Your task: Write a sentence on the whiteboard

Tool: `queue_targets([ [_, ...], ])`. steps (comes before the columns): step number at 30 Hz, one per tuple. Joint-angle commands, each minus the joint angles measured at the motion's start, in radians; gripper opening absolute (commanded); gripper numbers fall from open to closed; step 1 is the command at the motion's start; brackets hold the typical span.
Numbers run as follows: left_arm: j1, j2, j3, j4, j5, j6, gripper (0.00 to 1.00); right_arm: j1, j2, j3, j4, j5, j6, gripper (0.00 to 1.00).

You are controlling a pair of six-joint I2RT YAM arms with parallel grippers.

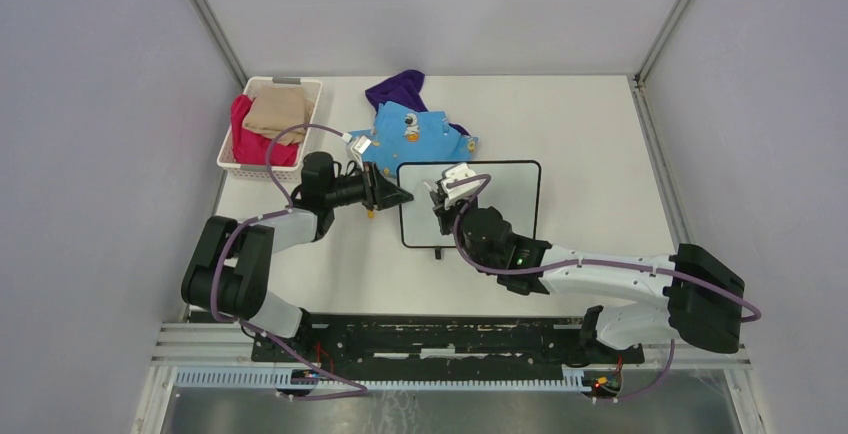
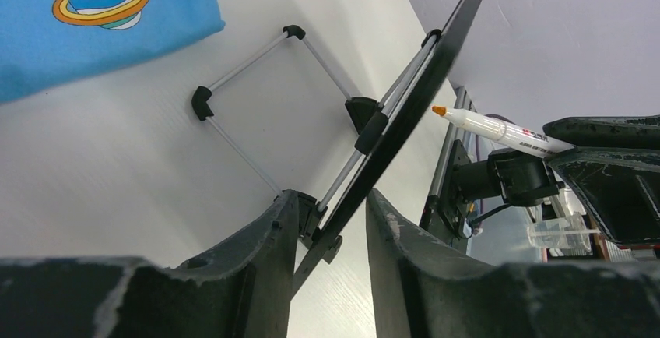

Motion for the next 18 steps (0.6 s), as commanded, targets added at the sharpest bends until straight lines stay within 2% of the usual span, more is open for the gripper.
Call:
queue_targets([
  [1, 0.008, 0.002, 0.032, 0.009, 0.013, 0.025, 0.45, -0.003, -0.011, 0.022, 0.073, -0.031, 0.011, 0.00],
  [18, 0.008, 0.014, 0.032, 0.022, 0.016, 0.012, 0.38, -0.025, 0.023, 0.040, 0.055, -0.027, 0.040, 0.00],
])
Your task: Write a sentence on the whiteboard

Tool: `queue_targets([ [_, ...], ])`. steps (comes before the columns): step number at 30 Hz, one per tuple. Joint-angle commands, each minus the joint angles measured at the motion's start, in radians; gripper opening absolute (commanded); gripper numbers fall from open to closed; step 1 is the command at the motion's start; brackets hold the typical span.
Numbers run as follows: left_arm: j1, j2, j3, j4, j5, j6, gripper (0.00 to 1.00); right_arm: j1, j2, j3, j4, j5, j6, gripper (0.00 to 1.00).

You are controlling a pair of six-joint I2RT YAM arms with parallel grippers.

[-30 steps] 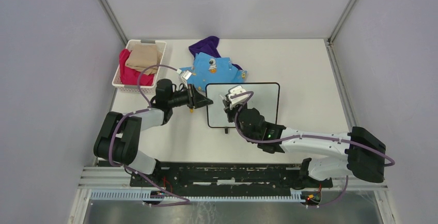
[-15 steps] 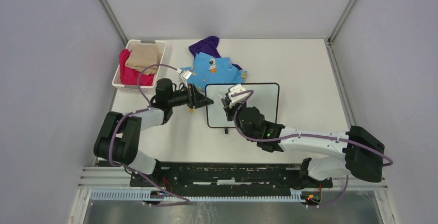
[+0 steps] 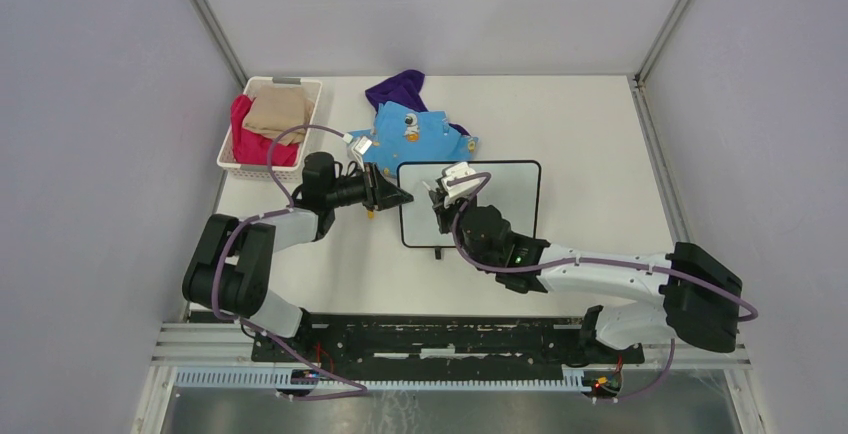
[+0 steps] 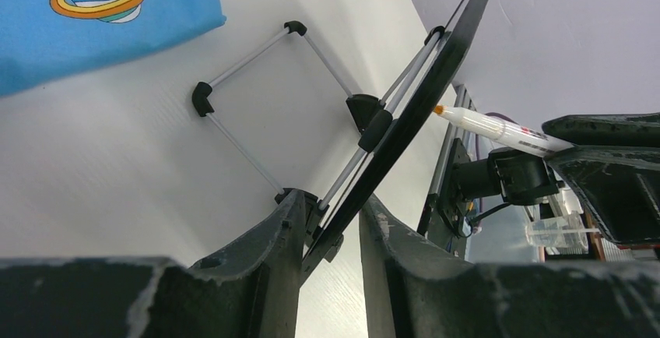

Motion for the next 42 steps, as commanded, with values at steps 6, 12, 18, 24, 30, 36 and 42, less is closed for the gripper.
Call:
queue_targets([
  [6, 0.008, 0.001, 0.030, 0.024, 0.015, 0.013, 0.36, -0.029, 0.024, 0.030, 0.016, -0.006, 0.046, 0.00],
  [12, 0.008, -0.001, 0.031, 0.024, 0.014, 0.014, 0.35, -0.030, 0.015, 0.001, 0.011, -0.005, 0.052, 0.00],
  [18, 0.008, 0.001, 0.031, 0.025, 0.017, 0.014, 0.33, -0.031, -0.011, -0.043, 0.008, 0.007, 0.062, 0.00],
  [24, 0.008, 0.003, 0.031, 0.024, 0.018, 0.014, 0.31, -0.031, -0.034, -0.079, 0.003, 0.015, 0.066, 0.00],
  [30, 0.008, 0.003, 0.031, 0.024, 0.018, 0.014, 0.31, -0.030, -0.056, -0.075, 0.003, -0.036, 0.069, 0.00],
  [36, 0.008, 0.003, 0.032, 0.024, 0.020, 0.013, 0.30, -0.030, -0.106, -0.049, 0.023, -0.086, 0.074, 0.00],
  [42, 0.008, 0.004, 0.033, 0.024, 0.019, 0.012, 0.30, -0.035, -0.097, -0.006, 0.012, -0.053, 0.043, 0.00],
])
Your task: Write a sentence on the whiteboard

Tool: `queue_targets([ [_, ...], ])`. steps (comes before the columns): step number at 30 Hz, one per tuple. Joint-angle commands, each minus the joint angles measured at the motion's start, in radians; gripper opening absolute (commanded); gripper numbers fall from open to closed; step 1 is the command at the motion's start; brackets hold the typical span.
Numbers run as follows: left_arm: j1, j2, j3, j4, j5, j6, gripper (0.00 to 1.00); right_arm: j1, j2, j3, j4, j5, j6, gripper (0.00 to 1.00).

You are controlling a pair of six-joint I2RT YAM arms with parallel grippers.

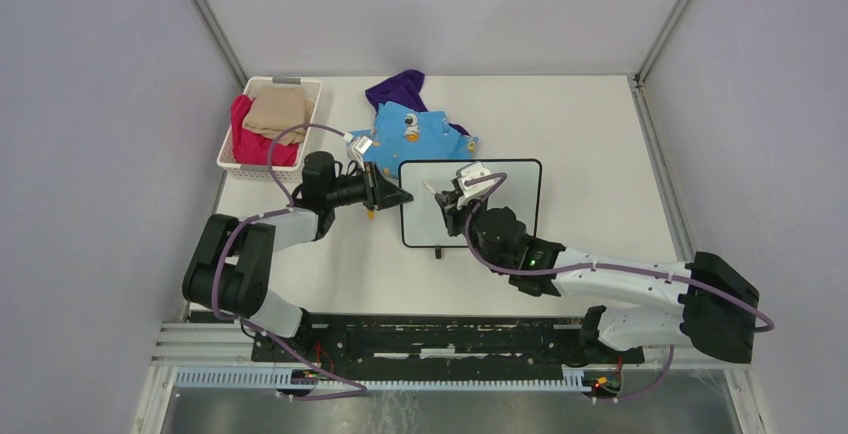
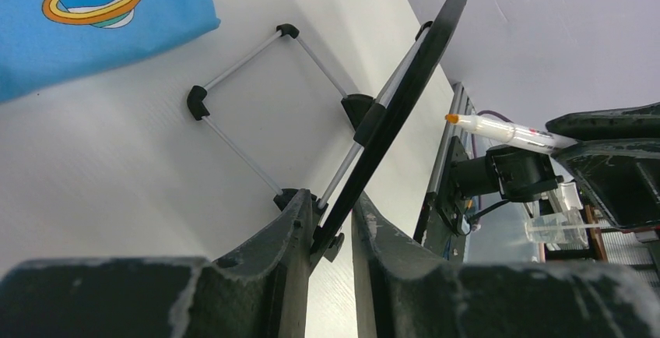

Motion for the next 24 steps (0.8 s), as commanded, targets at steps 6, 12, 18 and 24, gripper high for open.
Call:
queue_targets([
  [6, 0.008, 0.003, 0.028, 0.019, 0.012, 0.011, 0.30, -0.024, 0.019, 0.065, 0.016, 0.033, 0.003, 0.00],
  [12, 0.008, 0.003, 0.029, 0.019, 0.014, 0.010, 0.30, -0.036, 0.019, 0.052, 0.026, 0.049, 0.010, 0.00],
  [18, 0.008, 0.001, 0.030, 0.019, 0.014, 0.009, 0.30, -0.042, 0.034, 0.041, 0.014, 0.042, 0.018, 0.00],
  [24, 0.007, 0.003, 0.030, 0.019, 0.013, 0.009, 0.30, -0.044, 0.039, 0.026, 0.005, 0.042, 0.024, 0.00],
])
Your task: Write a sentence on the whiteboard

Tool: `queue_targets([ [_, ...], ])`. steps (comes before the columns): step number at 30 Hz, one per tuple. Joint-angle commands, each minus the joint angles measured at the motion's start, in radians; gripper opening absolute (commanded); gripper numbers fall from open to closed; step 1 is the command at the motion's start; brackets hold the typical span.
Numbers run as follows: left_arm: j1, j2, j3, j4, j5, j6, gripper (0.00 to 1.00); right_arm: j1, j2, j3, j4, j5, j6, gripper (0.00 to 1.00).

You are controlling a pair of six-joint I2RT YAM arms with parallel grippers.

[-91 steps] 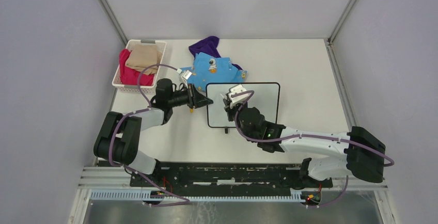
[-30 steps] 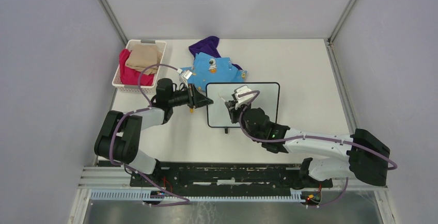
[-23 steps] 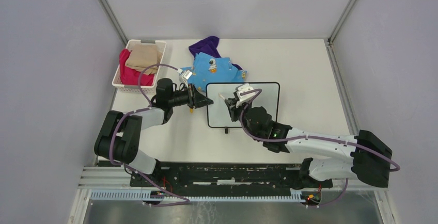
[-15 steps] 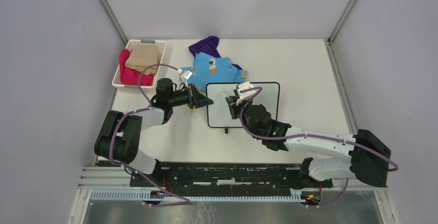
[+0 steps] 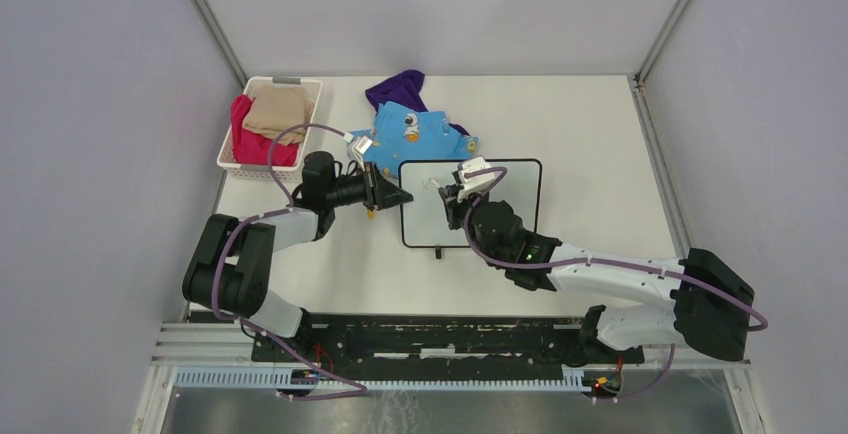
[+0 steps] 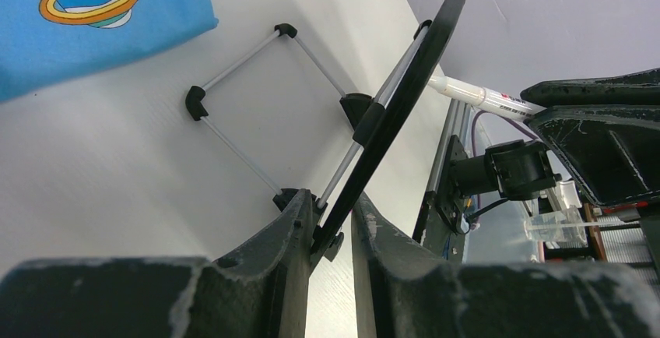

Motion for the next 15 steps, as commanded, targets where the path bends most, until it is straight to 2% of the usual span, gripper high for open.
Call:
queue_targets([
  [1, 0.007, 0.001, 0.030, 0.018, 0.006, 0.009, 0.30, -0.006, 0.004, -0.005, 0.014, 0.015, 0.013, 0.00],
  [15, 0.006, 0.001, 0.031, 0.018, 0.008, 0.008, 0.30, -0.006, -0.006, -0.063, -0.009, -0.046, 0.020, 0.00],
])
